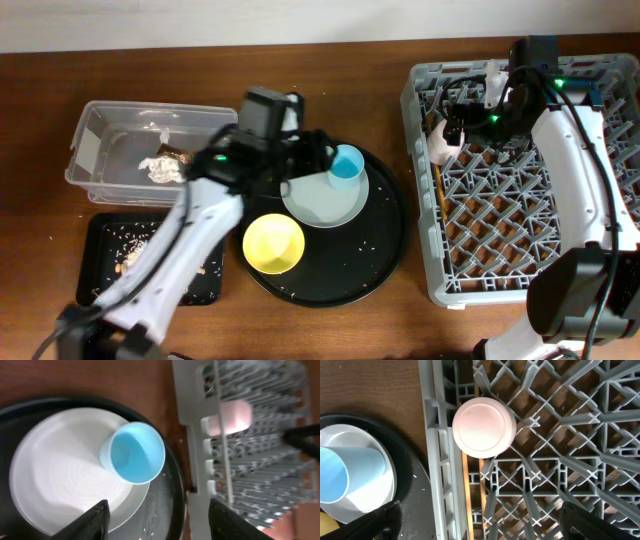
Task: Sort waste into correct bins and load items into the dishwasher rack
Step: 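Move the left gripper toward the blue cup on the white plate, then grasp the blue cup with the left gripper and lift it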
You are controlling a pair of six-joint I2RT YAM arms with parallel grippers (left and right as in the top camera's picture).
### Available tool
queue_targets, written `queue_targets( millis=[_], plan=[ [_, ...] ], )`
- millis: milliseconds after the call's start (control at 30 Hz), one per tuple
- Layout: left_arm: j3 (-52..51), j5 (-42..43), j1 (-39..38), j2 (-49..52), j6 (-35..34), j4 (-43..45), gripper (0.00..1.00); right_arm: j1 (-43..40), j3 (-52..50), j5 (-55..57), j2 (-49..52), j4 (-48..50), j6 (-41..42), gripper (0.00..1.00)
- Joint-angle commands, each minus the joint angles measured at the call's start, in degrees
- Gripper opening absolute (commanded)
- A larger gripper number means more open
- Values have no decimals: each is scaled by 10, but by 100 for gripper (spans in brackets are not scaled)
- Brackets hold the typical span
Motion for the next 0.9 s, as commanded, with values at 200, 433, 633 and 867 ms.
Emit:
queue_targets(
  millis=[200,433,633,867],
  plan=[
    [3,-115,-37,110,-9,34,56,1,10,-3,-9,0,-1,98],
    [3,-117,-37,159,-9,63,51,1,10,-3,-9,0,-1,98],
    [3,-117,-37,178,-8,68,35,1,10,-3,-9,0,-1,98],
    [4,-115,-37,178,-8,64,19,1,10,-3,-9,0,-1,98]
  ],
)
